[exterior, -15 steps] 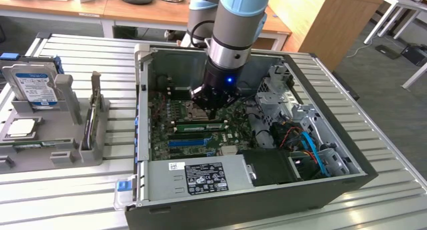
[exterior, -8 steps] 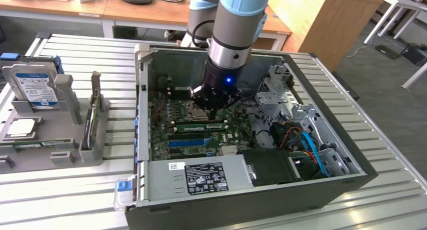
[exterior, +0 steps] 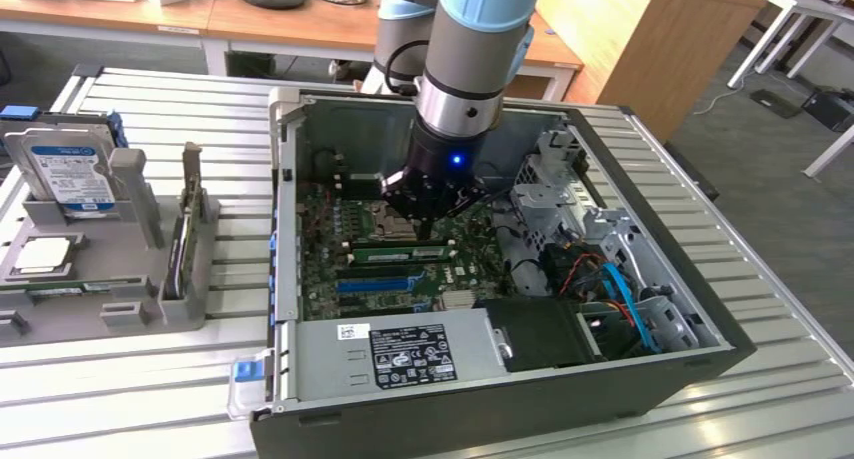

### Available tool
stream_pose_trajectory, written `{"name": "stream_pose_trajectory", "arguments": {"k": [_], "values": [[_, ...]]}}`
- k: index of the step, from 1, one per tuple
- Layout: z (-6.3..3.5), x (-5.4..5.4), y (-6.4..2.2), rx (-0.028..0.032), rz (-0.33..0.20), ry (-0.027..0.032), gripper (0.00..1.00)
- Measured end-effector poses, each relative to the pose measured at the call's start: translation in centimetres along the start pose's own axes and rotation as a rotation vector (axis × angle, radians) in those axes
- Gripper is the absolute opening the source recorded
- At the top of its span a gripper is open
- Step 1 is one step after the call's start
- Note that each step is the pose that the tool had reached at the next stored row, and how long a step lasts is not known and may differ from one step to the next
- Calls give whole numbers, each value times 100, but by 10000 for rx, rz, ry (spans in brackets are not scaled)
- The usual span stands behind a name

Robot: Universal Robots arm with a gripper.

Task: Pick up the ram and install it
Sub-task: 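Press down the ram until it locks into place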

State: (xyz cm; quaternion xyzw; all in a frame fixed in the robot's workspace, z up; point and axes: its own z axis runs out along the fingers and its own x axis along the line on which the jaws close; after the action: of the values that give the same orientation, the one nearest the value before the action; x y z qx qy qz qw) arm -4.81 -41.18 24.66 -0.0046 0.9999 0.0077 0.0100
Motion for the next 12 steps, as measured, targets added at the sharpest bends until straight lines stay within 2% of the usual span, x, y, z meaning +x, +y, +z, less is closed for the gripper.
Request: {"name": "stream_pose_trajectory", "arguments": {"k": [4, 6, 12], "values": [[0, 0, 0, 0, 1, 3, 11], [0, 1, 0, 1, 3, 34, 11], [0, -5, 0, -2, 6, 283, 11]]}}
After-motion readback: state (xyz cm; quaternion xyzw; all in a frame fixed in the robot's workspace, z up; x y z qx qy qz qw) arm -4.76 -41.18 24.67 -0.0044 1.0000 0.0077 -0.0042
